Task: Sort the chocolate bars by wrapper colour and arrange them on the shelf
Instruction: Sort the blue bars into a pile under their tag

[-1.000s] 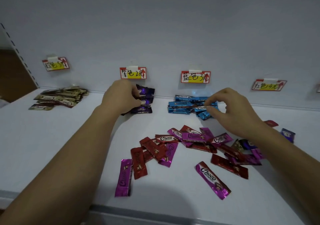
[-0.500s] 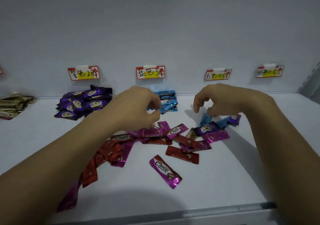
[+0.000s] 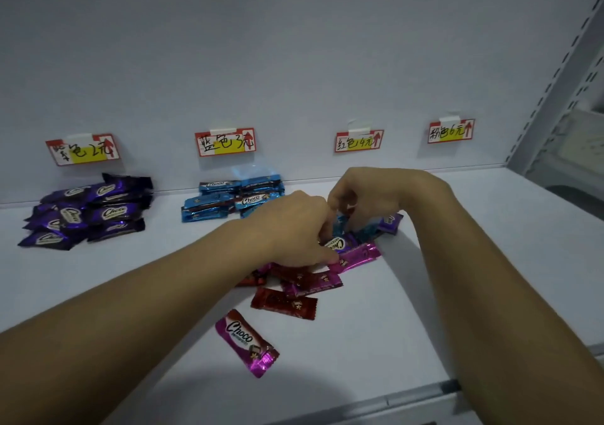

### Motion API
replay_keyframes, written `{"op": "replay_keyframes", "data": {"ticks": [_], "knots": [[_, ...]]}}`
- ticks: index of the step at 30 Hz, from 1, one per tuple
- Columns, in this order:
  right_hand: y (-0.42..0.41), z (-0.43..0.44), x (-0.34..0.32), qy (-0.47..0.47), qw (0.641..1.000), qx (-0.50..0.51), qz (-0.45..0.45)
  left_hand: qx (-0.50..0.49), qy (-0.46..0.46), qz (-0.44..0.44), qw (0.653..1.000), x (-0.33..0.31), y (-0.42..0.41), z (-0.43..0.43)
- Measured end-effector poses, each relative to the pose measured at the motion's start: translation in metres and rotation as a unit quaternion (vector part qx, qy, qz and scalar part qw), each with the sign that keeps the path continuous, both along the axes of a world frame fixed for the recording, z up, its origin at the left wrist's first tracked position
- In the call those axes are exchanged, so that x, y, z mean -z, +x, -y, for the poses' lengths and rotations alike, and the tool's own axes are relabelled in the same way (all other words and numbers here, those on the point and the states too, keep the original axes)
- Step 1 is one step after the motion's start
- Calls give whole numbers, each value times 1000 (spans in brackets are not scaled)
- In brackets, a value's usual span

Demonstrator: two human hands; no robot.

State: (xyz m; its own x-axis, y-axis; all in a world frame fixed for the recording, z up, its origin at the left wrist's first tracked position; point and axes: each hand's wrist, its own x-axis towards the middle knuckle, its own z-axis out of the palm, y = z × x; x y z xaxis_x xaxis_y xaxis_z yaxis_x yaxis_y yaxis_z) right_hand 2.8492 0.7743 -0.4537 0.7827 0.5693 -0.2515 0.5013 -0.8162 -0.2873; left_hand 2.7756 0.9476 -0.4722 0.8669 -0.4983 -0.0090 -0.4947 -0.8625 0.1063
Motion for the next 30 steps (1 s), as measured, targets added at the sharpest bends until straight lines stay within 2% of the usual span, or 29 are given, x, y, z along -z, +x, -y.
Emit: {"op": "replay_keyframes", "data": {"ticks": [4, 8, 12, 16, 19, 22, 26, 30], "knots": [[3, 2, 3, -2, 1000, 19, -16, -18, -11, -9, 1000, -3, 3, 1], [6, 5, 5, 5, 999, 52, -10, -11, -30, 59, 998, -3, 4, 16], [13, 18, 5, 67, 991, 113, 22, -20, -42, 26, 999, 6, 12, 45], [18, 28, 7, 73, 986, 146, 32, -77, -41, 34, 996, 16, 25, 60], [20, 30, 6, 78, 984, 152, 51, -91, -88, -11, 992, 15, 32, 56], [21, 32, 3, 121, 974, 164, 99, -81, -134, -51, 986, 10, 32, 52], [19, 33, -2, 204, 953, 187, 120, -63, -224, -32, 972, -2, 24, 41], [12, 25, -7, 268, 933, 189, 151, -54, -274, -15, 960, -22, 5, 5]]}}
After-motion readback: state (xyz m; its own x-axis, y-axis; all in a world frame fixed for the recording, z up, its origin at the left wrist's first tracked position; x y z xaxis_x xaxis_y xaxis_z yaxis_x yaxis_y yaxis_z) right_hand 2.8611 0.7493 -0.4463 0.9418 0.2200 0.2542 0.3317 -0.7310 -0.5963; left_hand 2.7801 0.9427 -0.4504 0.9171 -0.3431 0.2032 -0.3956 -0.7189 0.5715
